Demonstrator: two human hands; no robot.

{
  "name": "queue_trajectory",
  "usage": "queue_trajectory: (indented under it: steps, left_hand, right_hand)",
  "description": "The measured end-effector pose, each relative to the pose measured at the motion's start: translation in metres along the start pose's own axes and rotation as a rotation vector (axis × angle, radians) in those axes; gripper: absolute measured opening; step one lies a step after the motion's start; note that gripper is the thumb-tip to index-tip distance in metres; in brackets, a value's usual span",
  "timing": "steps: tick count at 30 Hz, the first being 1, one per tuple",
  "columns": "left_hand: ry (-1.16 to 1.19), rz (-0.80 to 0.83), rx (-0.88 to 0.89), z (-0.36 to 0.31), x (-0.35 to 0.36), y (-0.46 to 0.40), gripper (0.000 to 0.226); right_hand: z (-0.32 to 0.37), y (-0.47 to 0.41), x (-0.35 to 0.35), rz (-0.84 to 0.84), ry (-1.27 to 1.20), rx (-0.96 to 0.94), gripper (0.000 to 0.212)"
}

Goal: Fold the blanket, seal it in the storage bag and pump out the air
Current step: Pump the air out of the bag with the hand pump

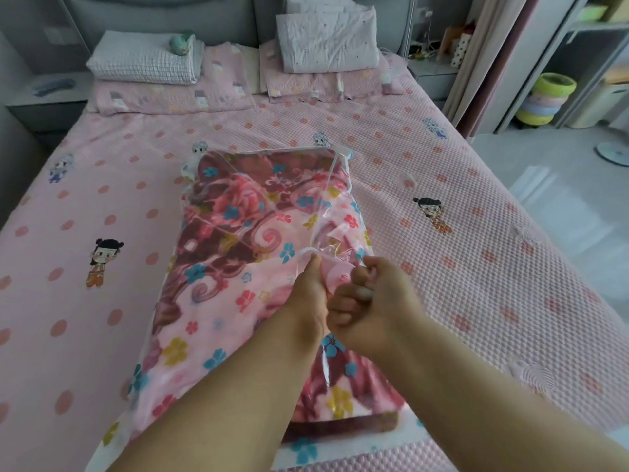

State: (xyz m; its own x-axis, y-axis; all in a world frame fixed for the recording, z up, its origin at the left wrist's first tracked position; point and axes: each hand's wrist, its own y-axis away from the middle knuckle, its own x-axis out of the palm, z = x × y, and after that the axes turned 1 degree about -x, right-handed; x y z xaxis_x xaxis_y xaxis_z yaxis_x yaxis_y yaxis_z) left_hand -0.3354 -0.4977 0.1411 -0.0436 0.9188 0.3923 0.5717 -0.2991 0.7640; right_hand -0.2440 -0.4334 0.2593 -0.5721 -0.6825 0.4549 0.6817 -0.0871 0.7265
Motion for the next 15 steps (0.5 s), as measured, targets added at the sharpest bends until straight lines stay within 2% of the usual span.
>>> queue_trajectory:
  steps: [1,3,5,7,9,12,14,15]
  left_hand:
    - [-0.024,-0.027,0.02,0.0,-0.002,-0.001,0.055]
    - [-0.051,-0.056,0.007,0.002,-0.003,-0.004,0.06]
    - [-0.027,-0.037,0.052,0.002,-0.002,-0.004,0.051]
    - [0.037,-0.041,0.074,-0.001,0.002,-0.004,0.044]
    - [-0.031,-0.069,0.052,-0.002,0.005,-0.003,0.036]
    - [-0.072,-0.036,0.034,-0.008,0.003,-0.004,0.042]
    - [-0.091,-0.046,0.087,-0.008,-0.001,-0.006,0.046]
    - [-0.091,-0.022,0.062,-0.007,-0.001,-0.006,0.048]
  right_hand:
    - [0.002,-0.005,-0.005,-0.027,0.085,-0.064,0.046]
    - [0.002,0.005,-0.015,0.083,0.103,-0.126,0.047]
    - [0.006,0.027,-0.016,0.192,-0.076,0.02,0.047]
    - [0.007,0.041,-0.017,0.12,-0.14,0.049,0.047]
    - [0.003,0.021,-0.01,0.075,-0.224,0.029,0.046]
    - [0.009,-0.009,0.01,-0.023,-0.001,0.016,0.043]
    - [0.013,-0.01,0.004,0.014,0.115,-0.079,0.041]
    - [0.012,-0.001,0.001,0.061,0.076,-0.059,0.041]
